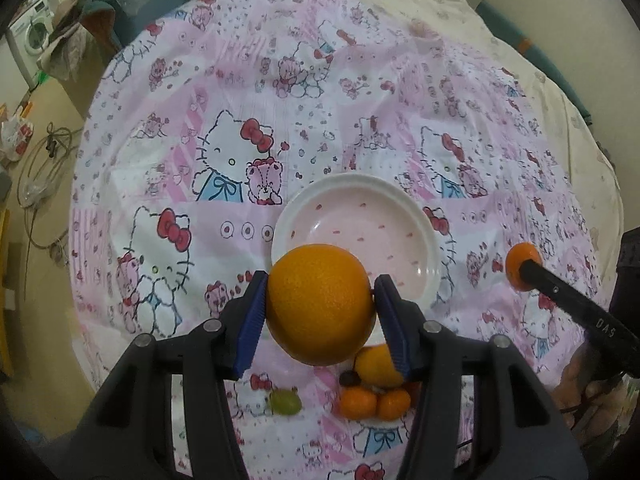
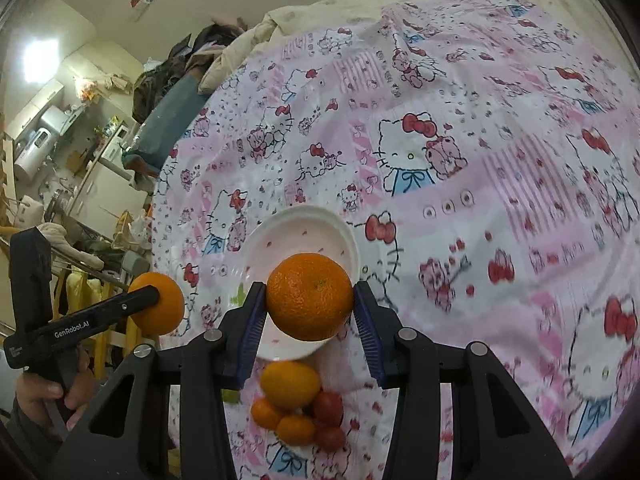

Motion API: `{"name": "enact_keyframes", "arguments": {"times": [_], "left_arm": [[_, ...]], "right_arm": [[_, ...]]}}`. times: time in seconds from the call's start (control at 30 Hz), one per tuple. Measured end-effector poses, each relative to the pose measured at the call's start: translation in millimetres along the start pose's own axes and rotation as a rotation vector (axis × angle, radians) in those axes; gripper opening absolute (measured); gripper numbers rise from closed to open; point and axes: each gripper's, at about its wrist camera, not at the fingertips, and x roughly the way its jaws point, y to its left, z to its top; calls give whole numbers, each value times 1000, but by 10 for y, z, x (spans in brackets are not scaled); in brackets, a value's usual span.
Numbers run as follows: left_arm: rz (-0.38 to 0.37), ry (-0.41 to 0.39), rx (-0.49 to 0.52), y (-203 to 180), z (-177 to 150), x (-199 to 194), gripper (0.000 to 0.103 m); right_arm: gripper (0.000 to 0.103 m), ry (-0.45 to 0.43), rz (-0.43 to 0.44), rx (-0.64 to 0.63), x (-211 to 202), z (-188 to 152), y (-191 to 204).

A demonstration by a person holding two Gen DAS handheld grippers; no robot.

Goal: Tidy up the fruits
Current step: 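Carry the orange and mandarin over the pink plate and open both grippers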

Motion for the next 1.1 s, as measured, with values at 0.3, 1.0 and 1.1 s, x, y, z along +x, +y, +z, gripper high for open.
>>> {"name": "enact_keyframes", "arguments": {"times": [0.3,1.0,1.1], "left_arm": [[46,10,24,-14,275,461,49],[-43,102,47,-207,488,1242,50],[-41,101,15,-121,512,1293,51]], "right_arm": [[46,53,-18,-34,469,305,-60],[46,228,110,47,1377,537,-242],[46,235,96,42,1443,535,-226]]}}
